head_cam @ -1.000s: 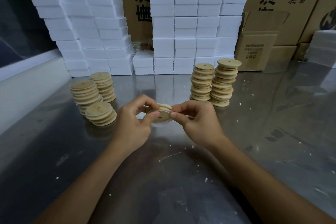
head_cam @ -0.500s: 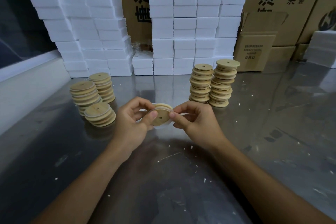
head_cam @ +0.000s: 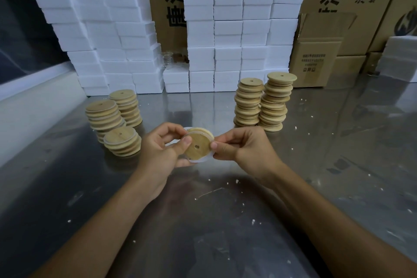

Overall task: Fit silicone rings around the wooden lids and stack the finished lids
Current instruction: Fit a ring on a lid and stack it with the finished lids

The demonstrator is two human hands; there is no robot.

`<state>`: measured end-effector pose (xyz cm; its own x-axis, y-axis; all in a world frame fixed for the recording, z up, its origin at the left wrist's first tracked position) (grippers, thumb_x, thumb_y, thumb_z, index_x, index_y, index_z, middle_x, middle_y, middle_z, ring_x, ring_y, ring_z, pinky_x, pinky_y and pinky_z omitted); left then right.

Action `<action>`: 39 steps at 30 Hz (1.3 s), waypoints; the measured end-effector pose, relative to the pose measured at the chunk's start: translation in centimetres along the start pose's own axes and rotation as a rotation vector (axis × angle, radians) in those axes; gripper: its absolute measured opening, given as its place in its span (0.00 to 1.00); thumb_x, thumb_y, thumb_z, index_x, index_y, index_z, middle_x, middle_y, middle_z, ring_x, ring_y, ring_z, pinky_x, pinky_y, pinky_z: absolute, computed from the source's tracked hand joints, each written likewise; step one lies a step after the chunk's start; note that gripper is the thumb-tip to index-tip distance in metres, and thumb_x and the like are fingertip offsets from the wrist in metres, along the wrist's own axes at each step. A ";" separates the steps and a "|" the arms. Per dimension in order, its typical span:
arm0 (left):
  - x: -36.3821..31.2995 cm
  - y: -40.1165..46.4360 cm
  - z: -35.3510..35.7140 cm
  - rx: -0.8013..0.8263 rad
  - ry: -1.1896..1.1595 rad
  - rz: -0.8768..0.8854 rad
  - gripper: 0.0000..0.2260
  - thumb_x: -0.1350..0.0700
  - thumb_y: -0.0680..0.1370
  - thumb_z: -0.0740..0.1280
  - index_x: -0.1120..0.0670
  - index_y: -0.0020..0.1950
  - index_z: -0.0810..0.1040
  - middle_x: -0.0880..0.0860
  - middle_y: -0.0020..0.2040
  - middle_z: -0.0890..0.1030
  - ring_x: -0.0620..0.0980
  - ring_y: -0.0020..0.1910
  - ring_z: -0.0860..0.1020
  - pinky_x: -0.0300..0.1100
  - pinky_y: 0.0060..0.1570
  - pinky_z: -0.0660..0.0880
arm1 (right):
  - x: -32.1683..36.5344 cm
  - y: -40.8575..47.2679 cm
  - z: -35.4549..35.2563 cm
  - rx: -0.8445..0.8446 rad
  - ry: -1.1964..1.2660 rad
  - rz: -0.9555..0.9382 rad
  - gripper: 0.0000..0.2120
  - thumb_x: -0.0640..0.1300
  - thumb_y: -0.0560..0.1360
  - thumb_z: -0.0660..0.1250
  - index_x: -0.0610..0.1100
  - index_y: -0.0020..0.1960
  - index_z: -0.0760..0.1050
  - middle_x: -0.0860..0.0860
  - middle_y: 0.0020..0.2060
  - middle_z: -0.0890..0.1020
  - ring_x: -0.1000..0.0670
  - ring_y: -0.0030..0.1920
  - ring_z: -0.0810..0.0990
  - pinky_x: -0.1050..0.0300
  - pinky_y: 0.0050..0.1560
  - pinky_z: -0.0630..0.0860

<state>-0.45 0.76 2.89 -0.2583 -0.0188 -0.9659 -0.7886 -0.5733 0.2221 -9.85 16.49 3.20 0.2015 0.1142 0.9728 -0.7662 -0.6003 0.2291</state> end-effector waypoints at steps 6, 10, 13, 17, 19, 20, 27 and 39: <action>0.1 0.1 -0.1 -0.011 -0.108 -0.078 0.07 0.67 0.75 0.67 0.57 0.41 0.76 0.59 0.46 0.82 0.56 0.42 0.84 0.54 0.34 0.81 | -0.3 -0.1 0.2 -0.007 0.007 0.026 0.02 0.35 0.71 0.75 0.37 0.42 0.83 0.37 0.41 0.85 0.44 0.40 0.83 0.44 0.50 0.84; 0.3 0.0 0.0 -0.004 -0.131 -0.105 0.09 0.66 0.75 0.68 0.54 0.38 0.78 0.60 0.48 0.83 0.57 0.43 0.84 0.54 0.34 0.80 | -0.2 -0.1 0.1 0.010 0.042 0.057 0.04 0.32 0.72 0.73 0.32 0.45 0.82 0.38 0.40 0.84 0.45 0.39 0.83 0.50 0.49 0.84; 0.3 0.0 0.1 0.015 -0.143 -0.114 0.11 0.66 0.75 0.68 0.52 0.36 0.79 0.58 0.48 0.84 0.57 0.43 0.85 0.55 0.34 0.80 | 0.2 -0.1 0.1 0.031 0.071 0.072 0.04 0.30 0.72 0.72 0.29 0.46 0.80 0.38 0.39 0.84 0.48 0.36 0.84 0.56 0.45 0.84; 0.3 -0.1 0.2 0.012 -0.148 -0.139 0.13 0.66 0.75 0.67 0.51 0.34 0.79 0.57 0.44 0.85 0.56 0.40 0.85 0.54 0.34 0.80 | 0.2 -0.2 0.1 0.027 0.065 0.068 0.02 0.28 0.72 0.72 0.29 0.44 0.80 0.39 0.38 0.84 0.49 0.35 0.84 0.56 0.44 0.84; 0.3 0.0 0.2 -0.003 -0.160 -0.155 0.11 0.66 0.76 0.67 0.53 0.36 0.79 0.59 0.46 0.84 0.57 0.41 0.85 0.54 0.34 0.80 | 0.1 -0.1 0.1 0.009 0.049 0.052 0.03 0.30 0.72 0.73 0.30 0.45 0.81 0.36 0.40 0.85 0.47 0.38 0.84 0.53 0.47 0.84; 0.2 0.0 0.1 -0.008 -0.166 -0.163 0.10 0.66 0.76 0.67 0.53 0.38 0.78 0.61 0.47 0.83 0.58 0.42 0.85 0.54 0.34 0.80 | 0.1 -0.2 0.1 0.002 0.037 0.040 0.04 0.32 0.72 0.73 0.31 0.45 0.82 0.35 0.41 0.85 0.45 0.40 0.84 0.51 0.49 0.84; 0.1 0.0 0.1 -0.017 -0.196 -0.198 0.07 0.65 0.77 0.66 0.56 0.41 0.76 0.66 0.49 0.79 0.63 0.44 0.83 0.55 0.36 0.80 | -0.4 -0.3 0.4 0.025 0.023 0.052 0.04 0.36 0.72 0.75 0.35 0.41 0.83 0.34 0.41 0.85 0.44 0.40 0.84 0.51 0.46 0.84; 0.3 0.0 0.2 -0.028 -0.245 -0.279 0.05 0.65 0.78 0.66 0.57 0.43 0.75 0.67 0.50 0.81 0.65 0.42 0.84 0.53 0.34 0.80 | -0.3 -0.2 0.6 0.028 0.087 0.070 0.04 0.33 0.72 0.74 0.31 0.43 0.82 0.39 0.37 0.85 0.46 0.37 0.84 0.55 0.44 0.84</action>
<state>-0.66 0.92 2.67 -0.1640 0.3360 -0.9275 -0.8331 -0.5507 -0.0521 -9.36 16.14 2.85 0.0935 0.1386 0.9859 -0.7589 -0.6311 0.1607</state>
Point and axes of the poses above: each hand's wrist, its own y-axis towards the middle knuckle, its own z-axis out of the palm, x = y × z, the point moved 2 cm from there along y, towards the middle knuckle
